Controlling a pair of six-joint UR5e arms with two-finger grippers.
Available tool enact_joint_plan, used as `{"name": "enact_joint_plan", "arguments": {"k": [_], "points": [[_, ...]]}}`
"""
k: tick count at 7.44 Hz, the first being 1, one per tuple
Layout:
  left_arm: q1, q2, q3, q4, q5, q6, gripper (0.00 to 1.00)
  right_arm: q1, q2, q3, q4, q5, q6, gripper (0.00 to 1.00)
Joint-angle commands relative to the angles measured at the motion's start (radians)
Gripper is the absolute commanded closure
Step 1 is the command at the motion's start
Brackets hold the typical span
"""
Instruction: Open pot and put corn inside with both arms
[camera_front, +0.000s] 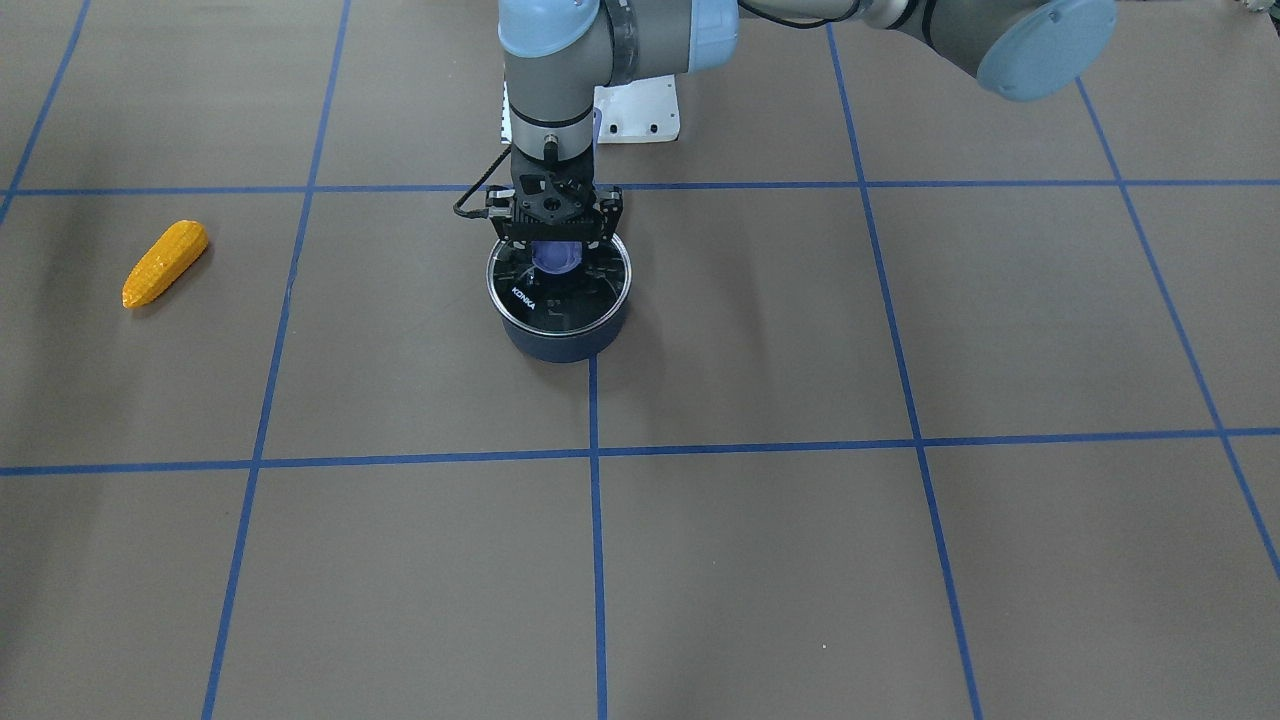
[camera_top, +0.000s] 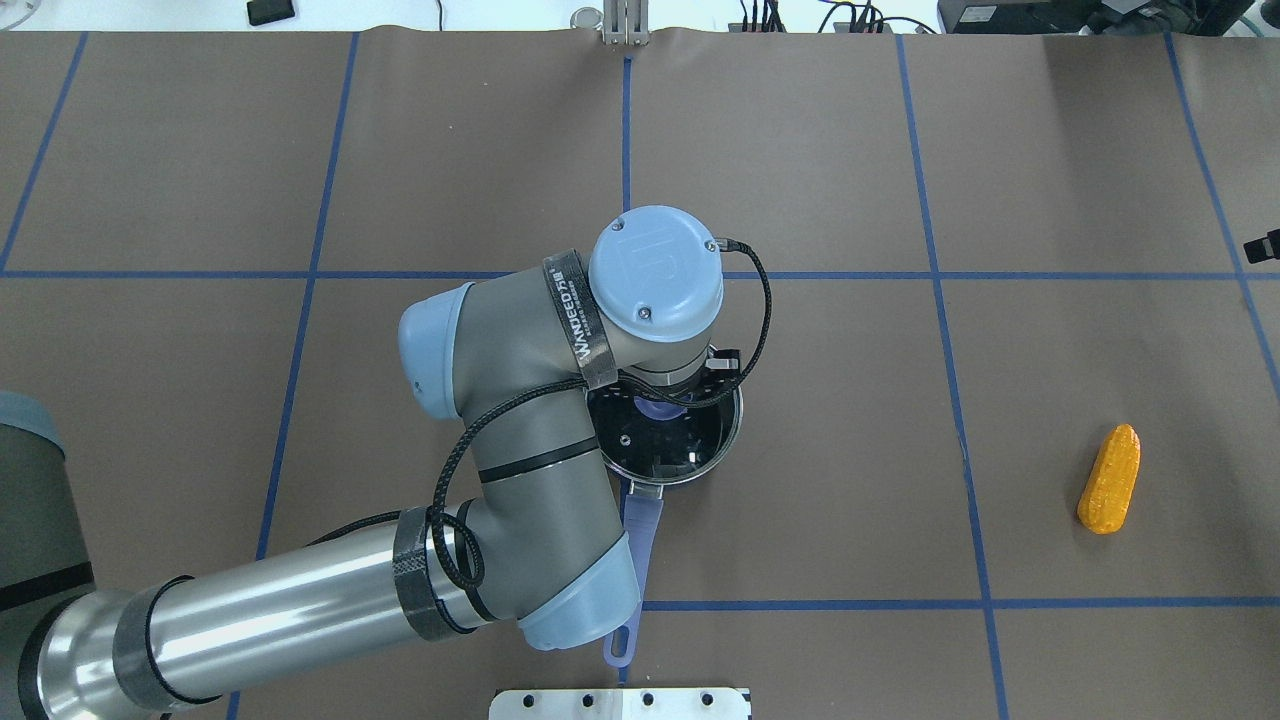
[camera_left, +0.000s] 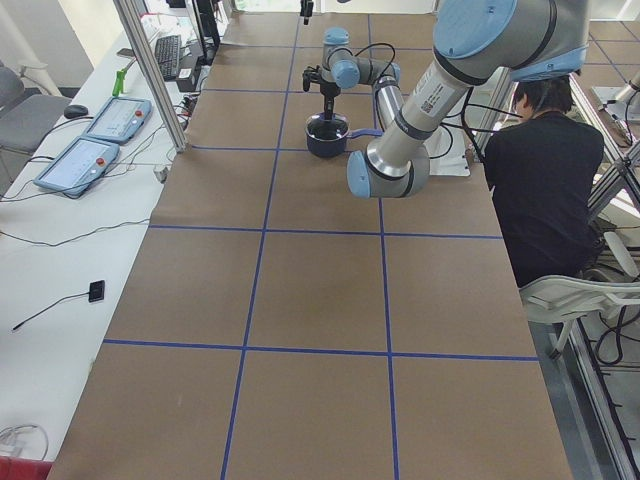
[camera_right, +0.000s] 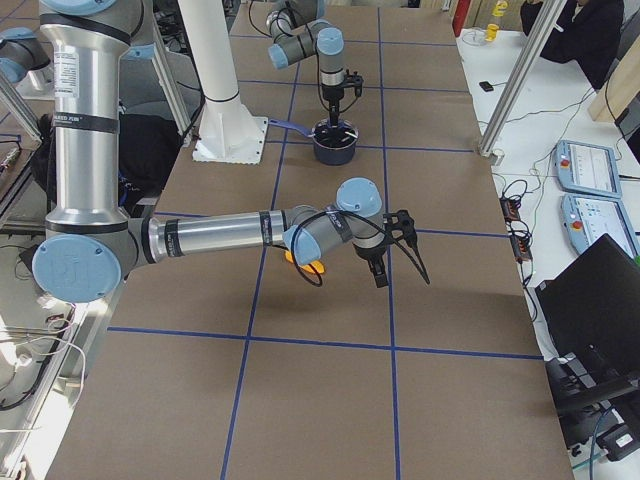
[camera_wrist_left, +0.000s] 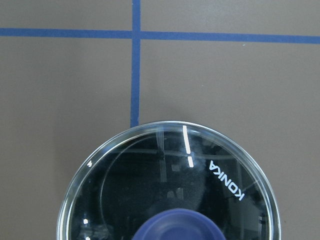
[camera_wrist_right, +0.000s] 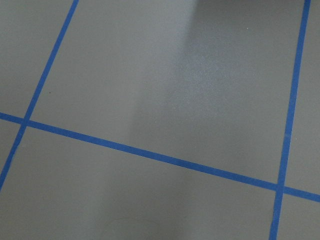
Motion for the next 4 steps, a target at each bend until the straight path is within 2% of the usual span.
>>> {"name": "enact_joint_plan", "arguments": {"k": [1,2,3,4], "points": [[0.000,-0.003,-0.036,0.009,-0.004,-0.002,1.00,0.000,0.001,0.000,0.000,0.000,0.000,0.00],[-0.001,0.003,-0.082,0.024,-0.008,0.003,1.00,0.000,0.001,0.002,0.000,0.000,0.000,0.00],[-0.007,0.012,-0.145,0.099,-0.010,0.029,1.00,0.000,0.004,0.000,0.000,0.000,0.000,0.00],[-0.032,0.065,-0.233,0.142,-0.011,0.109,1.00,-0.002,0.005,0.000,0.000,0.000,0.000,0.00]]}}
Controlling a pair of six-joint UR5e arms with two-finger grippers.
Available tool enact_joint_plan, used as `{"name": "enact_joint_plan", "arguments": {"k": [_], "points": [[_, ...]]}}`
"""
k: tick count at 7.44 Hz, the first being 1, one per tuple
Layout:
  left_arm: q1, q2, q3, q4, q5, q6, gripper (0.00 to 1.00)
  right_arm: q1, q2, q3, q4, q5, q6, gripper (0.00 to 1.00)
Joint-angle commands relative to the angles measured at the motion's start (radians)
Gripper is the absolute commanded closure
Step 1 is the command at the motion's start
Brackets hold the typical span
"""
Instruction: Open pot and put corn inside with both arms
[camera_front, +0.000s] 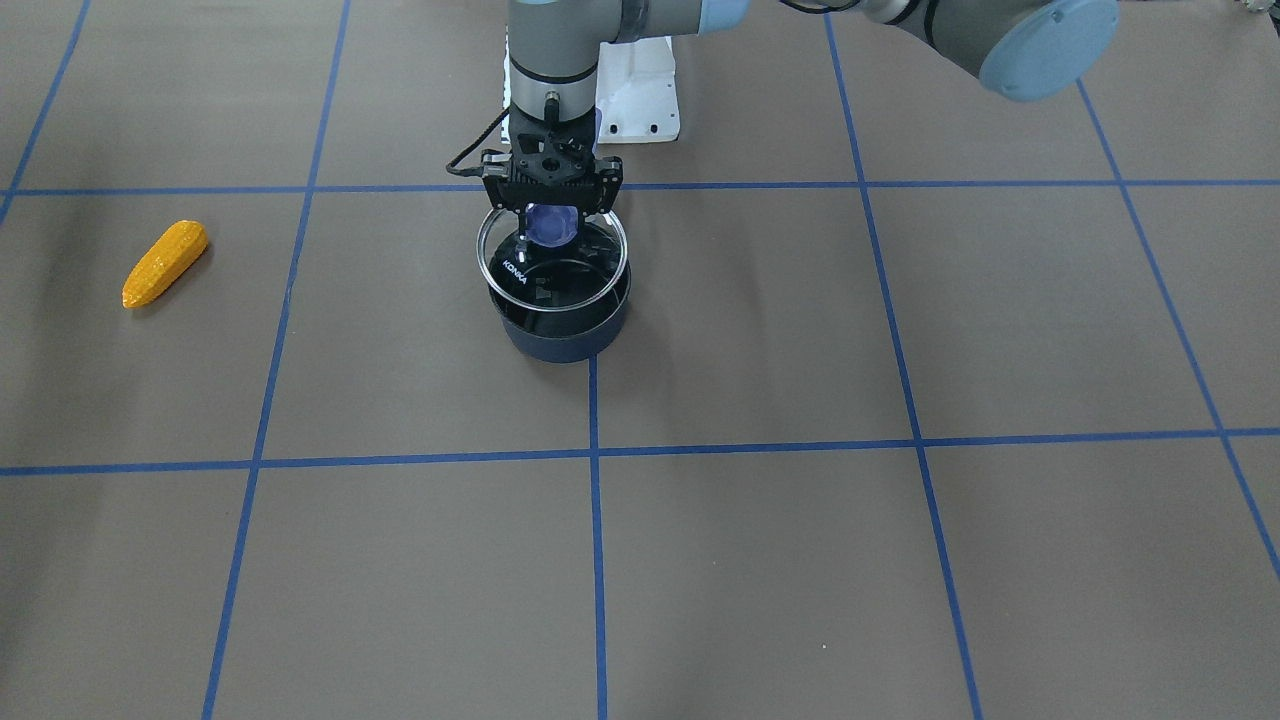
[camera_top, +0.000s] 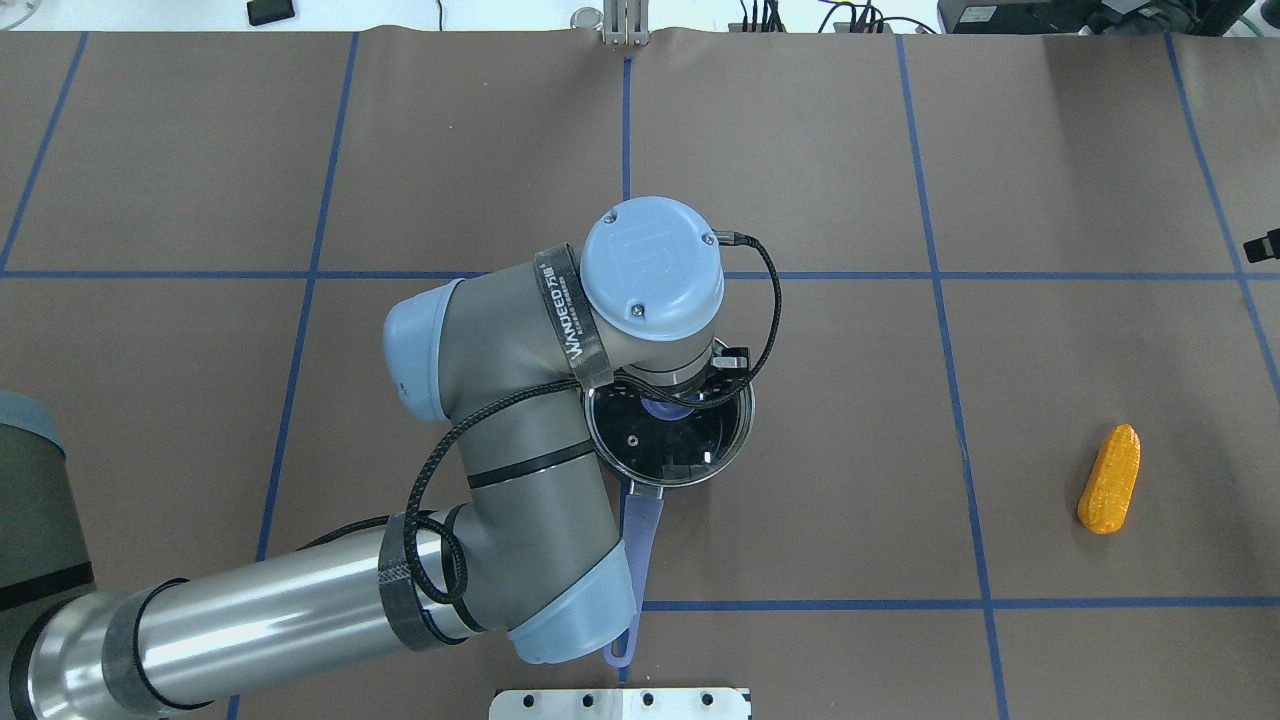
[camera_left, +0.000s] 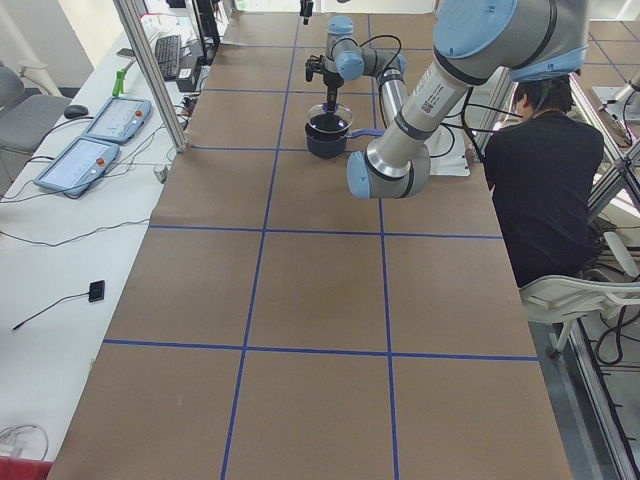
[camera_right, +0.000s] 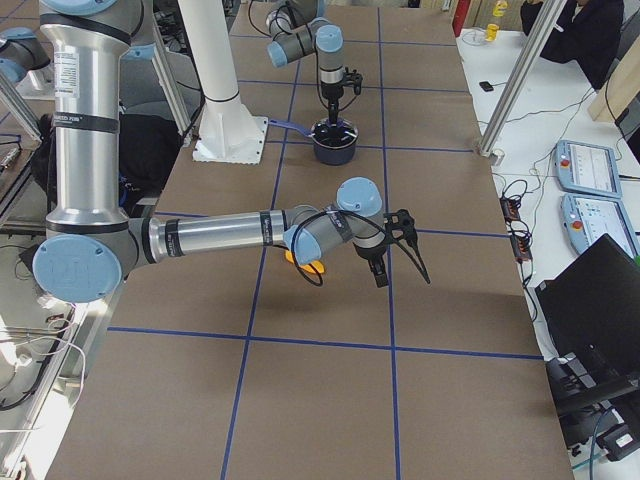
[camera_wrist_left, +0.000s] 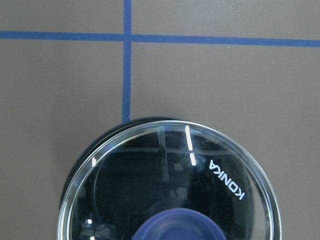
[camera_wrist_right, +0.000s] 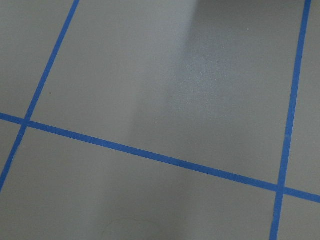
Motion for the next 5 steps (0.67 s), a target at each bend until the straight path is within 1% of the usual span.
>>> {"name": "enact_joint_plan", "arguments": {"k": [1,3,4,5], "points": [[-0.064,0.157,-0.193,0.064,-0.016,0.154,1.00,-0.004,0.002,0.000,0.000,0.000,0.002,0.00],[-0.217,0.380,-0.353,0.058,-0.164,0.419,1.00,-0.010,0.002,0.000,0.000,0.000,0.000,0.00],[-0.292,0.490,-0.408,0.054,-0.214,0.542,1.00,-0.010,0.002,0.000,0.000,0.000,0.000,0.00],[-0.378,0.616,-0.432,0.026,-0.255,0.719,1.00,-0.013,0.002,-0.002,0.000,-0.002,0.000,0.00]]}}
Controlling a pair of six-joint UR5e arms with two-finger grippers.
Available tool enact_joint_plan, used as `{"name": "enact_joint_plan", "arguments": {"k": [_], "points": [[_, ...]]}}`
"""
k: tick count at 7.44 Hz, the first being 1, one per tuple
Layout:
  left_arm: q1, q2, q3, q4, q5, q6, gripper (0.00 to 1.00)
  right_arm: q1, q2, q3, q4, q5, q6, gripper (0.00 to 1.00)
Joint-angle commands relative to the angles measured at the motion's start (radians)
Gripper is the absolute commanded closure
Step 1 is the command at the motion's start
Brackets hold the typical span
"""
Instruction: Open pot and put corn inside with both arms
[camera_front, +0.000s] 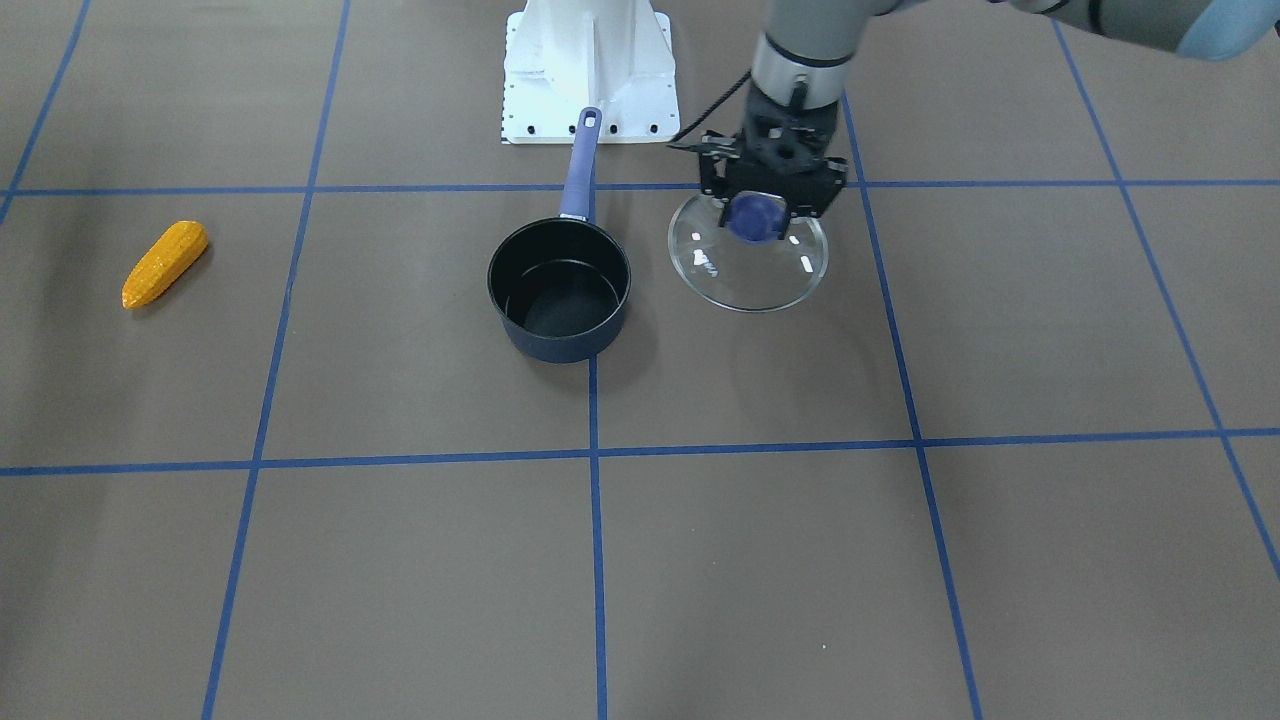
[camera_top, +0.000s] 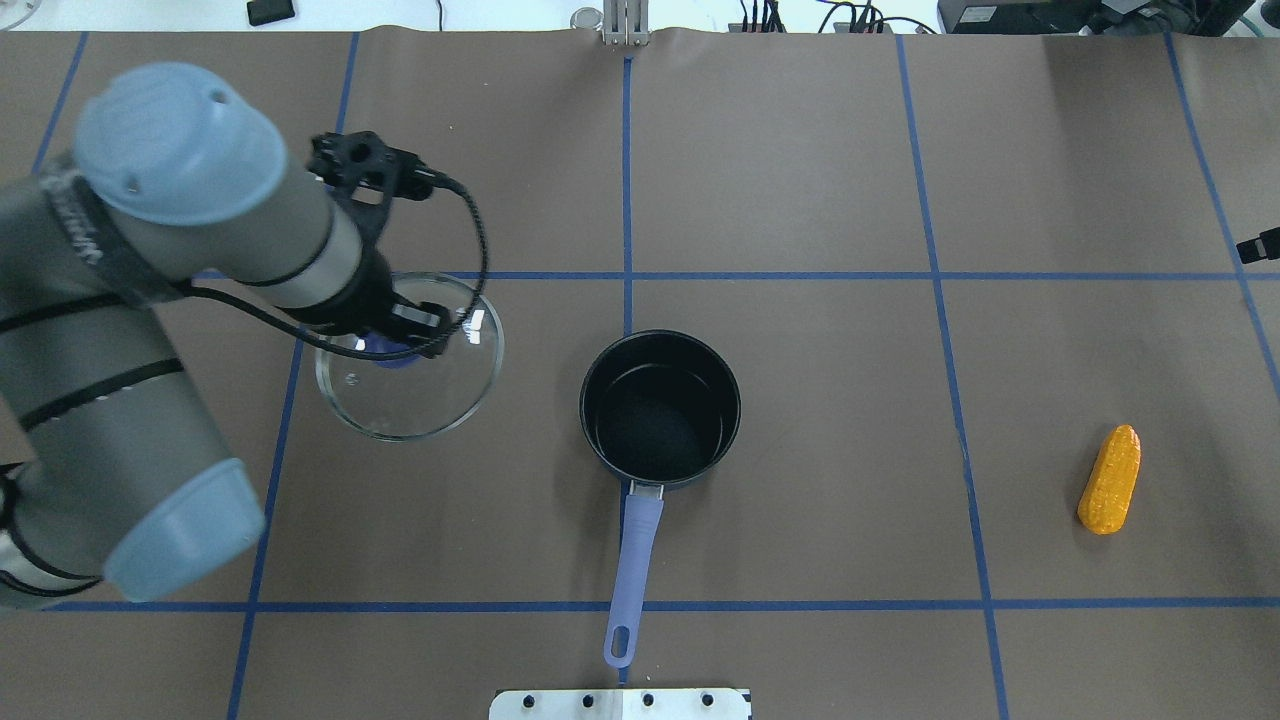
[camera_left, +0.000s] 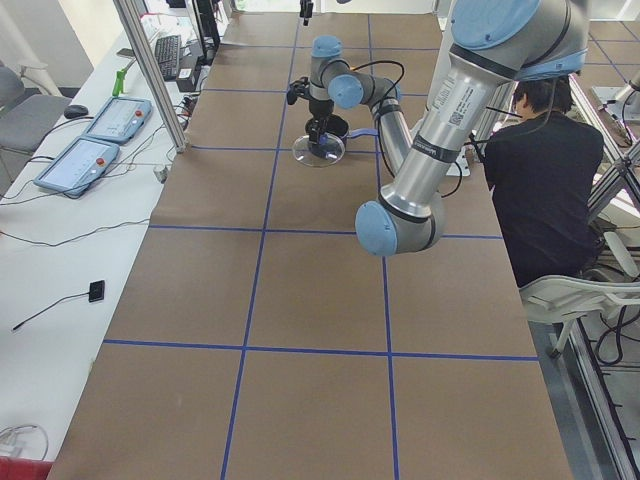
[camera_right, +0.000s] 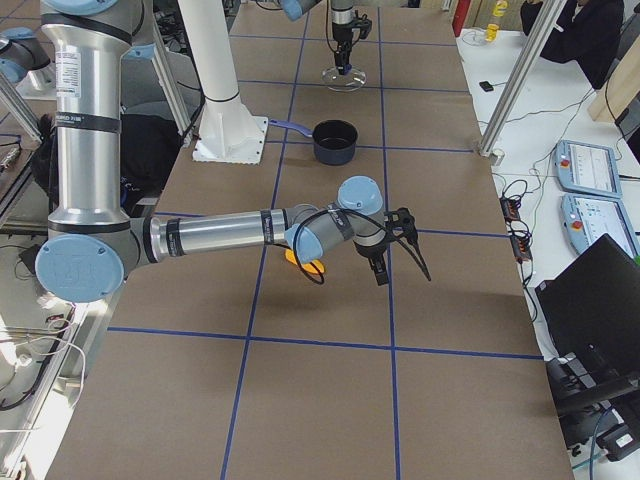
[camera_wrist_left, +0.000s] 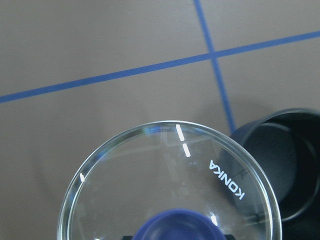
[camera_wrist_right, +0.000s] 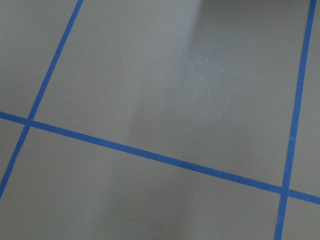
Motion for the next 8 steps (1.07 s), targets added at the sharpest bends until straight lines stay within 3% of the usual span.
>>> {"name": "enact_joint_plan", "arguments": {"k": [1,3,4,6,8], "points": [[-0.177,0.276,-0.051,-0.091,-0.119,0.329,1.00,-0.004,-0.001,-0.001,0.000,-0.004,0.000,0.00],[-0.222,0.486,-0.016,-0.310,-0.135,0.433,1.00,-0.004,-0.002,-0.001,0.000,-0.010,0.000,0.00],[-0.223,0.554,0.048,-0.463,-0.137,0.432,1.00,-0.004,-0.002,-0.001,0.002,-0.012,0.000,0.00],[-0.223,0.625,0.189,-0.741,-0.164,0.388,1.00,-0.004,-0.002,-0.001,0.002,-0.012,0.000,0.00],[-0.206,0.679,0.217,-0.865,-0.166,0.312,1.00,-0.004,-0.002,-0.001,0.002,-0.023,0.000,0.00]]}}
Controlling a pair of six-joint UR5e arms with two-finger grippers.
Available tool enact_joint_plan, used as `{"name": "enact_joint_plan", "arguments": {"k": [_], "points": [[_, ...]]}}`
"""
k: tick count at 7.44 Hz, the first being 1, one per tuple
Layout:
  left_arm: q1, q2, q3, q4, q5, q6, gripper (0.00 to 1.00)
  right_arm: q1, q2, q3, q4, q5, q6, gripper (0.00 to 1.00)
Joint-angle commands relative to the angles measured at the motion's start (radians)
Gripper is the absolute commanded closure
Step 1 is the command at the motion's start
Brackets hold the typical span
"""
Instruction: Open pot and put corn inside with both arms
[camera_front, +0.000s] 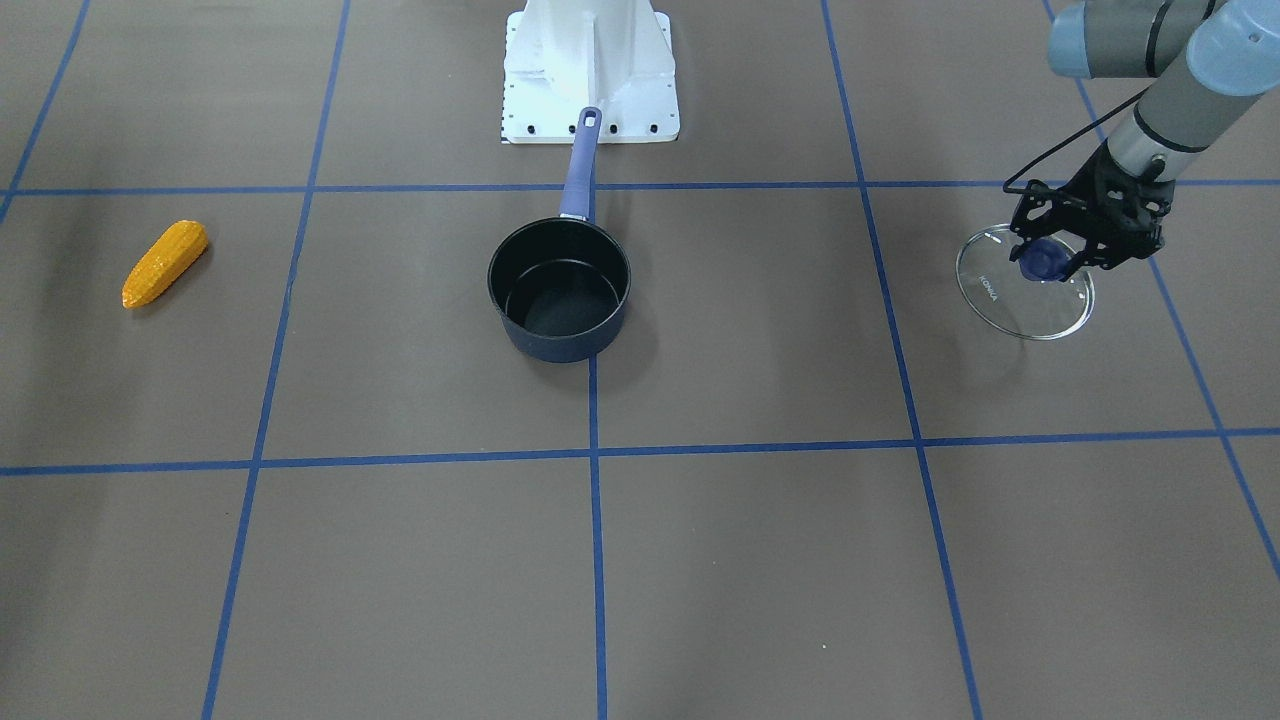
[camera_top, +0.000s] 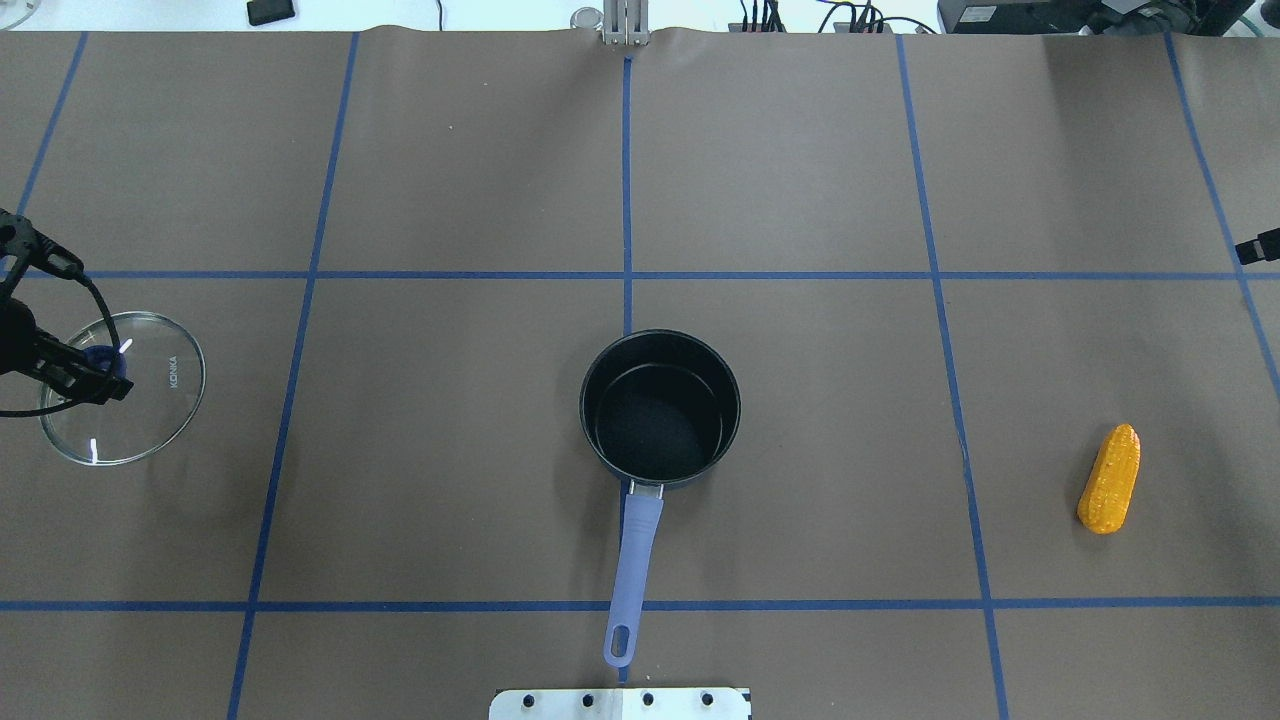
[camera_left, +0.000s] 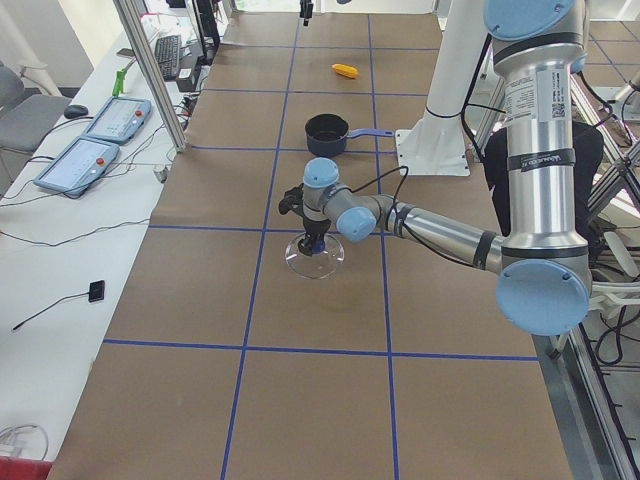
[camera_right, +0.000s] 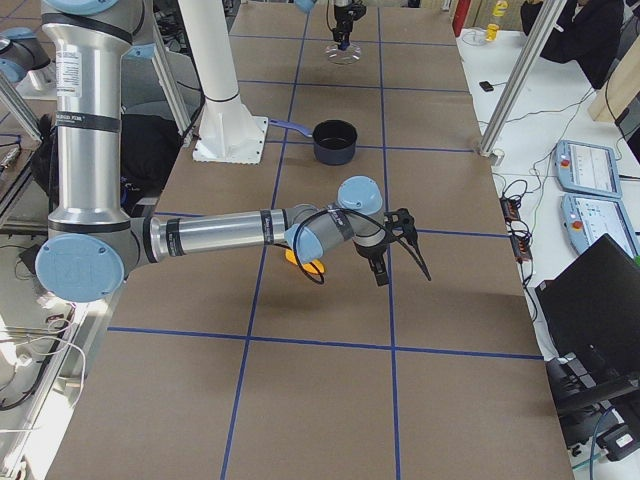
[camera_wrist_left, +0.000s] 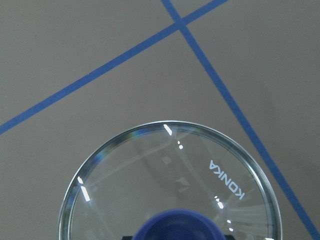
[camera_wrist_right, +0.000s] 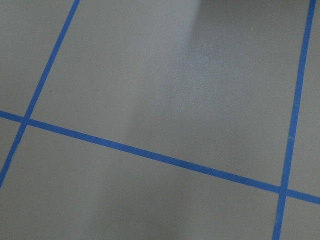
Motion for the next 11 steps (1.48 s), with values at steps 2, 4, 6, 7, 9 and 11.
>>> {"name": "enact_joint_plan", "arguments": {"k": [2,4,6,7,9,11], "points": [[0.035,0.048,0.061,-0.123,-0.001,-0.032,0.96,-0.002,0.000,0.000,0.000,-0.011,0.000,0.00],[0.046,0.047,0.126,-0.194,0.002,-0.033,0.88,-0.003,-0.002,0.000,0.000,-0.011,0.000,0.00],[0.048,0.039,0.140,-0.204,0.011,-0.029,0.11,-0.005,-0.002,0.000,0.000,-0.011,0.000,0.00],[0.048,0.038,0.140,-0.206,0.014,-0.030,0.02,-0.005,-0.002,0.000,0.000,-0.011,0.000,0.00],[0.043,0.027,0.135,-0.198,0.003,-0.033,0.02,-0.005,-0.002,0.000,0.000,-0.011,0.000,0.00],[-0.112,0.024,0.106,-0.098,-0.087,-0.020,0.02,-0.005,-0.002,0.001,0.000,-0.010,0.002,0.00]]}}
